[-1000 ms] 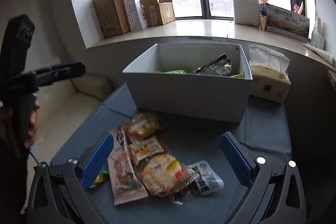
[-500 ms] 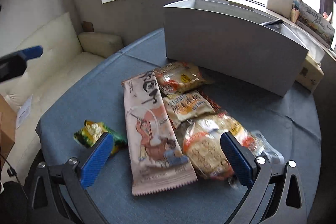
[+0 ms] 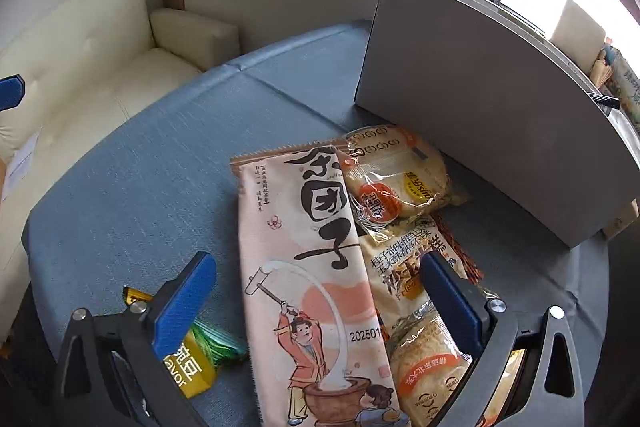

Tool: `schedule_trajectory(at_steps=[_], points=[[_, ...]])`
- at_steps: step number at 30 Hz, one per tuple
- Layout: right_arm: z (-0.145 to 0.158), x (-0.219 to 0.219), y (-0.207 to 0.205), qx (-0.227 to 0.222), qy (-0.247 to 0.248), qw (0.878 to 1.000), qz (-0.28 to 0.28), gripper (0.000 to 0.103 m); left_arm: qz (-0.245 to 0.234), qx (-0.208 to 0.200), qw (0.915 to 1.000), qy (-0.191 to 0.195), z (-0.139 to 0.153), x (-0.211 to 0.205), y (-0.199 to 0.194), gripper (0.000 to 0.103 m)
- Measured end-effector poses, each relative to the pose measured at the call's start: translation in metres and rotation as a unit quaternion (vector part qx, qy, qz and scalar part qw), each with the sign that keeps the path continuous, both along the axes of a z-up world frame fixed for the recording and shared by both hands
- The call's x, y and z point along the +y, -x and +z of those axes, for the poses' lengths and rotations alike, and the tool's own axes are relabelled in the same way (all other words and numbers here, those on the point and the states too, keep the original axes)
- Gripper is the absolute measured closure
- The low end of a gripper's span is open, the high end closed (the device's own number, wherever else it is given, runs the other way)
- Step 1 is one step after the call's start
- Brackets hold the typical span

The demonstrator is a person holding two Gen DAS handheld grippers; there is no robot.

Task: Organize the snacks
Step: 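Grasp the long pink rice-cake bag with the right tool, then carry the pink bag toward the box while the left tool grasps the green garlic snack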

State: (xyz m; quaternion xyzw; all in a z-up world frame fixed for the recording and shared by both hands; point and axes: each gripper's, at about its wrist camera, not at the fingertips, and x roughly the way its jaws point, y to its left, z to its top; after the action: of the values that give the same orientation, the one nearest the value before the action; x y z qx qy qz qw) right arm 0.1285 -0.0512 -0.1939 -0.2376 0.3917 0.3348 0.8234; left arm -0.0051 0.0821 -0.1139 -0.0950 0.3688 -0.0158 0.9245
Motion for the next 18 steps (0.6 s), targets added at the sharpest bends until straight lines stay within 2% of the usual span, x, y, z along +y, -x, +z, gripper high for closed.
schedule_trajectory(at_steps=[1,3,4,6,10,14,18], points=[[0.0,0.0,0.0,0.0,0.0,1.0,-0.001,0.002,0.001,0.002,1.0,0.0,-0.001,0.0,0.0,0.0],[0.001,-0.001,0.003,-0.014,0.014,1.0,-0.005,0.013,0.002,0.004,1.0,0.001,-0.002,0.001,-0.001,0.0],[0.003,-0.003,0.005,-0.022,0.021,1.0,-0.004,0.02,0.003,0.005,1.0,0.002,-0.003,0.002,-0.001,0.0],[0.007,-0.006,0.009,-0.019,0.017,1.0,0.01,0.043,0.004,0.006,1.0,0.003,-0.004,0.002,-0.001,0.0],[0.011,-0.012,0.008,-0.003,0.0,1.0,0.02,0.043,0.006,0.016,0.9998,0.006,-0.01,0.003,-0.004,0.0],[0.026,-0.03,0.001,0.038,-0.062,0.997,0.006,0.044,0.002,0.013,0.9999,0.003,-0.009,0.001,-0.004,0.0],[0.047,-0.053,0.004,0.031,-0.096,0.995,-0.009,0.044,-0.008,0.016,0.9998,0.004,-0.011,-0.004,-0.007,0.0]])
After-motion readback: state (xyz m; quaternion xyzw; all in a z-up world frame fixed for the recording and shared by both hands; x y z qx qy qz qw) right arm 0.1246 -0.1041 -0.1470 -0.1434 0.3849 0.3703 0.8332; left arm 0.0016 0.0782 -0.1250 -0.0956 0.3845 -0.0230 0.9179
